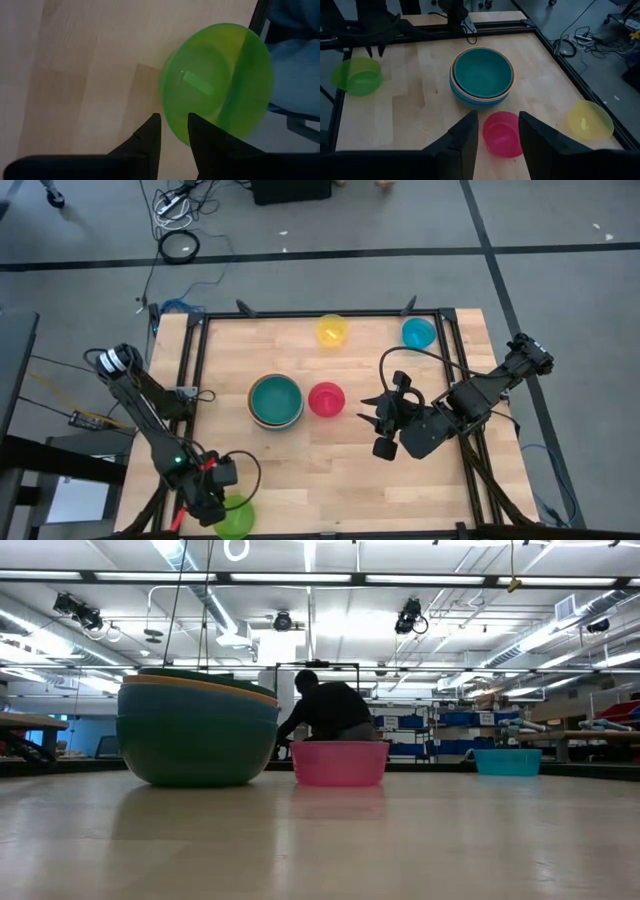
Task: Nest bowls inside each other
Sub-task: Stack the green bowl on top of the dark green bowl
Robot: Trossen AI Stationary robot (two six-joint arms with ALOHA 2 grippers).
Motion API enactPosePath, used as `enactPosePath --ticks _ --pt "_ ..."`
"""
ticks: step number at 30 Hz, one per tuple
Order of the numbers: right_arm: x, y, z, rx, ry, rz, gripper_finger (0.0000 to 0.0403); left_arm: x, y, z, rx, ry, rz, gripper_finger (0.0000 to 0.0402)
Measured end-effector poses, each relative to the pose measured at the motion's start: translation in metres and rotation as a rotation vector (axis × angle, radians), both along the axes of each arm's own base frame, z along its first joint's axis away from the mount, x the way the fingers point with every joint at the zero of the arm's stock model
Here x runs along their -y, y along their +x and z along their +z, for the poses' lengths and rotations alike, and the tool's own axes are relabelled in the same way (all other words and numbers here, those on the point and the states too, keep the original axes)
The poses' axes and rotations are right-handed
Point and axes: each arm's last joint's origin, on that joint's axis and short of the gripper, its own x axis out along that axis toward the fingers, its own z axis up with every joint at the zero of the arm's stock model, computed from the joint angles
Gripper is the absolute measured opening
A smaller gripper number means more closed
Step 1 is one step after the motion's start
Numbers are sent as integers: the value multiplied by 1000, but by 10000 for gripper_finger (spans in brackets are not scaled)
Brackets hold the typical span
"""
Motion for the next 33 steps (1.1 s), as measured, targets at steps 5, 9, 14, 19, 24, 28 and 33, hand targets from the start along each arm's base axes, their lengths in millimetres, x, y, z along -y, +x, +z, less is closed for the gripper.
enactPosePath --ticks 5,9,14,19,24,28,33 --pt "0 0 0 1 2 -2 128 7 3 -11 -14 8 -8 106" --pt "0 0 0 1 2 -2 128 13 4 -18 -24 10 -18 106" --pt "0 0 0 1 3 -1 128 15 5 -26 -43 38 -18 106" --pt "0 0 0 1 3 -1 128 18 7 -36 -60 63 -17 106" --pt "0 0 0 0 5 1 128 19 8 -41 -64 80 -24 82" --pt "0 0 0 -2 7 4 128 17 7 -40 -61 96 -43 13" --pt "0 0 0 -5 2 8 128 18 9 -28 -7 123 -81 6"
